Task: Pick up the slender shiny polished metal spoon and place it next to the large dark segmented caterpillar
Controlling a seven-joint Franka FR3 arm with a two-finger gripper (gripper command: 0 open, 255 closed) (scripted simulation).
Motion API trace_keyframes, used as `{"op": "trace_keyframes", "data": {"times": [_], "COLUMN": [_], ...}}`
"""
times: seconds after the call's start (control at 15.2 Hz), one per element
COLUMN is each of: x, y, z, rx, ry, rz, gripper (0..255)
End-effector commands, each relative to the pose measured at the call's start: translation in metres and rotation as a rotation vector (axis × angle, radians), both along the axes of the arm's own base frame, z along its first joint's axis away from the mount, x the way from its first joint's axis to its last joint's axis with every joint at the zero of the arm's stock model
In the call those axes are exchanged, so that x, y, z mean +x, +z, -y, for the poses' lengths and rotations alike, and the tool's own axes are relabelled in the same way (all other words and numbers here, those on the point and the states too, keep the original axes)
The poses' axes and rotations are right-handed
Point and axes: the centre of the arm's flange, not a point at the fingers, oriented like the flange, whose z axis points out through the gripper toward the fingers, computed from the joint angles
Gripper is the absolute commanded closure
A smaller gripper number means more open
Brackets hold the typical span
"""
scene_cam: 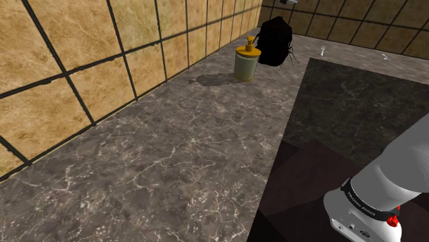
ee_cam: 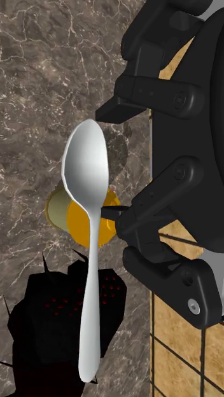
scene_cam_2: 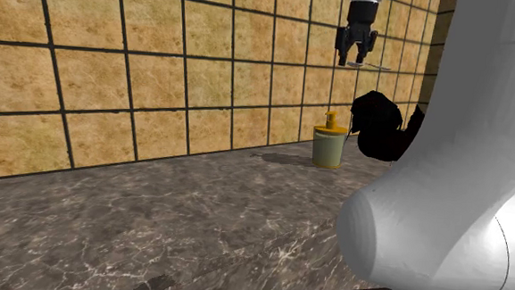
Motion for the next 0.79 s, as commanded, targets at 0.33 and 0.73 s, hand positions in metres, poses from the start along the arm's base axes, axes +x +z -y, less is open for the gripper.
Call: {"op": "trace_keyframes", "data": {"times": [0.33, 0.73], "x": [0.001, 0.001], "y": [-0.035, -0.066], "z": [0.007, 0.007], "rx": [0.000, 0.000], "ry": [0.001, 0.001], "rz": [0.000, 0.000], "gripper": [255, 255]}}
